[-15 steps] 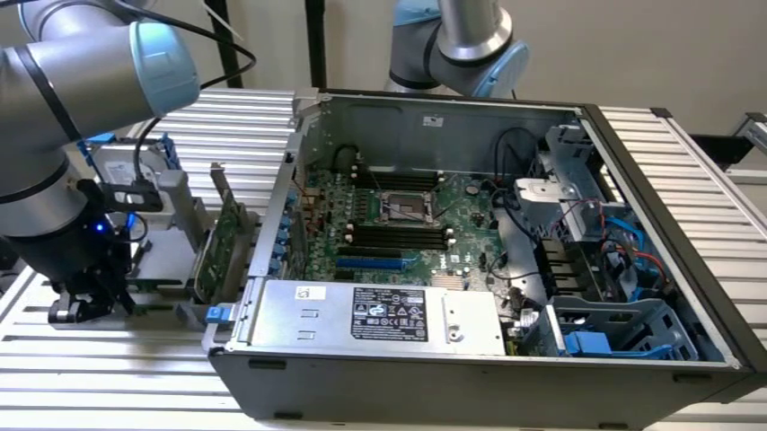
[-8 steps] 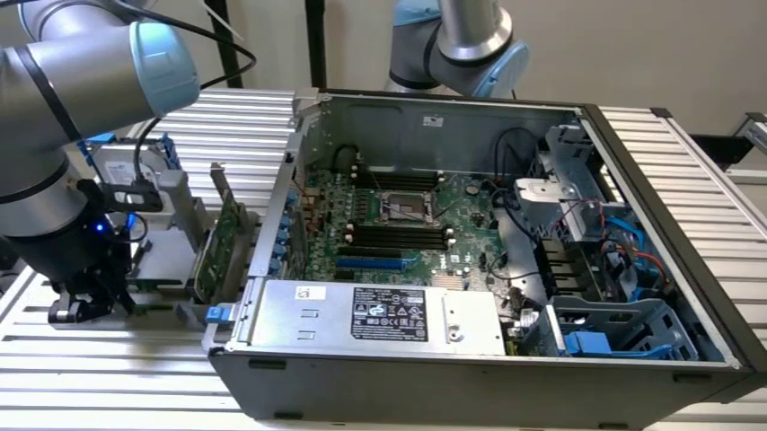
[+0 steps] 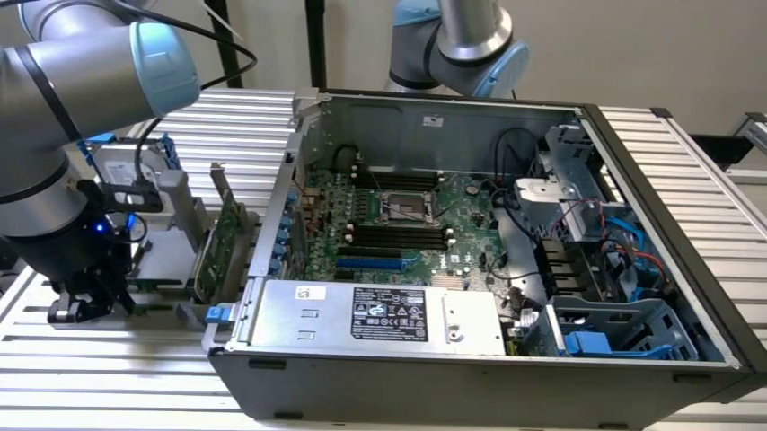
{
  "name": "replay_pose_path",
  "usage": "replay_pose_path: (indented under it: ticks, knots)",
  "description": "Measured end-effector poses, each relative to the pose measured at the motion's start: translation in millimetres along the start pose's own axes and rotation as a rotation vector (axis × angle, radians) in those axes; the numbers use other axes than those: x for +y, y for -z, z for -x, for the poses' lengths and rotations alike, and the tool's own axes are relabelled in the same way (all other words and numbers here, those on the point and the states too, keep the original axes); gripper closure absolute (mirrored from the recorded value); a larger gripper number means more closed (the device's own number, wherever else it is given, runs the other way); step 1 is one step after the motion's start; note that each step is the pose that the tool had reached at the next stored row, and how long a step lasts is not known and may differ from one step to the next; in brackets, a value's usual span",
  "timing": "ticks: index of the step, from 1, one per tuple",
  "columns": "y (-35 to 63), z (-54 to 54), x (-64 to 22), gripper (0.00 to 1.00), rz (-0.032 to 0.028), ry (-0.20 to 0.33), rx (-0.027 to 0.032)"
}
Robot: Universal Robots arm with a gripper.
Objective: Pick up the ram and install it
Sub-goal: 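Pick up the ram and move it above insertion slot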
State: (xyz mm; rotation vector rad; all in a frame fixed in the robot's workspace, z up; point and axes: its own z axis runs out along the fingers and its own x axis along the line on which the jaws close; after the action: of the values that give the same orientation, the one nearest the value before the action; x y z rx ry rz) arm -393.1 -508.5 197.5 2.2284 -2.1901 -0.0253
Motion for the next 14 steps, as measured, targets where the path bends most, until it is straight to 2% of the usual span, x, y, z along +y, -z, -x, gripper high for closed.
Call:
replay_pose_path:
  ticks: [10, 14]
  knots:
    - [0.2, 0.0, -0.1, 1.00, 0.0004, -0.008, -0.0001]
    - [4.3, 0.0, 0.0, 1.00, 0.0005, -0.008, -0.0001]
